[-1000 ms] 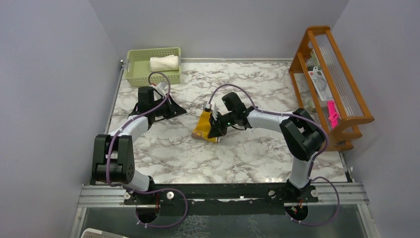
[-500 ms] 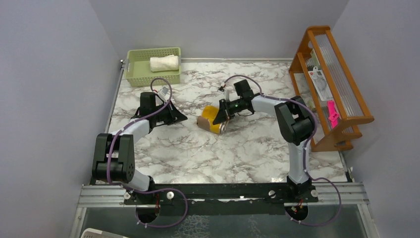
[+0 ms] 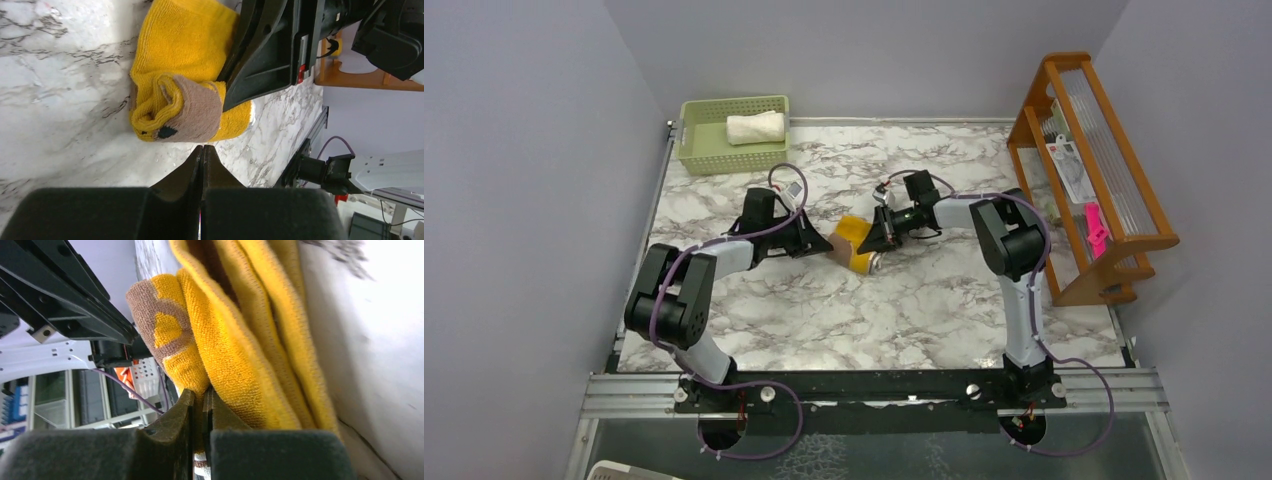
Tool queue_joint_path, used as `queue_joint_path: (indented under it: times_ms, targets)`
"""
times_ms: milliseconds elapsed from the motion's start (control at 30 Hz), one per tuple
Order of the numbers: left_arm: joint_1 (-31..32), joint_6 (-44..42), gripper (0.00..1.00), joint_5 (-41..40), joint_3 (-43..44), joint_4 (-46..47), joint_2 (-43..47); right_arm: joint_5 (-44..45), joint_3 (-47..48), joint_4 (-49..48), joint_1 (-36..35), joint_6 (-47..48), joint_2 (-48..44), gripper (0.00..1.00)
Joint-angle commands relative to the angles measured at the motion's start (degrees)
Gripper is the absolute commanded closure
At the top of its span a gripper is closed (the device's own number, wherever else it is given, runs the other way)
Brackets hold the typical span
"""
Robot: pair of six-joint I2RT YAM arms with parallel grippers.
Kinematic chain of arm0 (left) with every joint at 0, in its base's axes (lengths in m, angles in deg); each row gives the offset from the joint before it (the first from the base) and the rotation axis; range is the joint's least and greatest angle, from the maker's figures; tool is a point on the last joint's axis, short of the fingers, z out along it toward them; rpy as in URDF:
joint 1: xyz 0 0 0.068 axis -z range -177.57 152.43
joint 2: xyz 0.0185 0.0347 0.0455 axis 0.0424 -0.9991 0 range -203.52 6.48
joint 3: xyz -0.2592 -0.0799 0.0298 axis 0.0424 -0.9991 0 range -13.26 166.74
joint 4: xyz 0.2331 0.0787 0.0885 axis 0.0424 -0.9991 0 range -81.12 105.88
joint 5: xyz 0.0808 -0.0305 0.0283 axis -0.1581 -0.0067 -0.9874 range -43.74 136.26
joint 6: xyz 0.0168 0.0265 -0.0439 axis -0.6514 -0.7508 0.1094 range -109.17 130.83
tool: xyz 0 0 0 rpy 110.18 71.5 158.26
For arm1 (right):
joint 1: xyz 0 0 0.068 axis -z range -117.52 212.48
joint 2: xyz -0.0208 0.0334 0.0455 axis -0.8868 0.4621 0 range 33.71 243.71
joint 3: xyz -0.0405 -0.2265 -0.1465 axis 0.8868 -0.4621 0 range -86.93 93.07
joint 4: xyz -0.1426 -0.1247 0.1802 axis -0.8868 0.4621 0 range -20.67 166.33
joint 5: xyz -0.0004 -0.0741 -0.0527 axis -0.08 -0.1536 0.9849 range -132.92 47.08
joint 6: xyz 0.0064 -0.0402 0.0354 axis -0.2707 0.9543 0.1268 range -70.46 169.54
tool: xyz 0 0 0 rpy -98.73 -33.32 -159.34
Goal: Roll the towels
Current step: Roll the towel at the center of the board.
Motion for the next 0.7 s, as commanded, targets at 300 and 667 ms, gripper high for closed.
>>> queue_joint_path:
  times_ms: [300, 667]
  targets:
    - [2.2, 5.4, 1.0, 4.0, 5.7, 10.4, -8.9, 3.4, -2.2, 0.5, 2.0, -2.1, 3.0, 0.99]
    - [3.2, 7.4, 1.0, 7.5, 9.2, 14.5, -14.9, 3.5, -2.5, 0.9, 2.0, -1.3, 3.6, 0.99]
